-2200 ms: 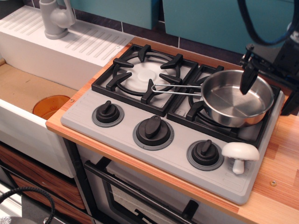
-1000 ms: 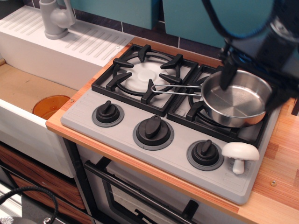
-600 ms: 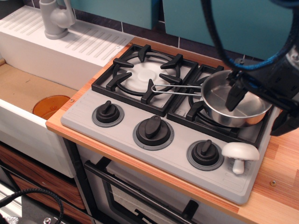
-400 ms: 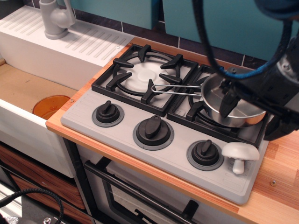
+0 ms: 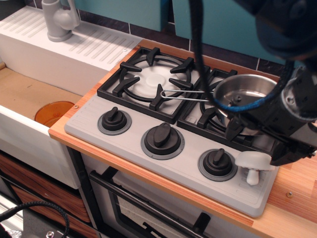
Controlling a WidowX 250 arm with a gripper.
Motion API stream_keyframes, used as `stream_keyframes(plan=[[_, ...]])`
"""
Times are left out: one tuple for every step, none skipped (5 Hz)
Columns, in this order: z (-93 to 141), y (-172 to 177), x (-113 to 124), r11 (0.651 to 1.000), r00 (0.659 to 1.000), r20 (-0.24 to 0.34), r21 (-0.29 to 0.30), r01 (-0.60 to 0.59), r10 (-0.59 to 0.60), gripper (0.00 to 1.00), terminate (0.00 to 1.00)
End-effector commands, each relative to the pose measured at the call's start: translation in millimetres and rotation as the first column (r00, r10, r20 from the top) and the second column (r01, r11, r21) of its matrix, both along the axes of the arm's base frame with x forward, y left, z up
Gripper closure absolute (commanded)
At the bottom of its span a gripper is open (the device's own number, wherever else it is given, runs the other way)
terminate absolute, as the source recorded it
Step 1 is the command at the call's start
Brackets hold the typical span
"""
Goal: Put pot or pan on stove and put mushroom in pot or pan
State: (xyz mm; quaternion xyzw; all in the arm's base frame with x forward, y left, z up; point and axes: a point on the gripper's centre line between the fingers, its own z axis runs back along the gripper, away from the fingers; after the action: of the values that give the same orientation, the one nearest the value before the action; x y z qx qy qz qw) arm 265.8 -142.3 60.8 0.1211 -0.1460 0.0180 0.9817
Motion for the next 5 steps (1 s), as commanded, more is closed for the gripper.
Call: stream_keyframes(plan=[[9,-14,1,0.999,0.997,0.072,-0.038,-0.015,0.018,0.0,0.0],[2,-17,-1,0.999,0.997,0.08,-0.037,-0.021,0.024,0.0,0.0],[-4,-19,-1,0.999,0.996,0.088,-0.042,-0.021,0.025,0.0,0.0],[-9,-16,0,0.999,0.995,0.1,-0.04,-0.012,0.016,0.0,0.0],[-16,-11,3,0.999,0.993,0.114,-0.052,0.004,0.002,0.0,0.0]])
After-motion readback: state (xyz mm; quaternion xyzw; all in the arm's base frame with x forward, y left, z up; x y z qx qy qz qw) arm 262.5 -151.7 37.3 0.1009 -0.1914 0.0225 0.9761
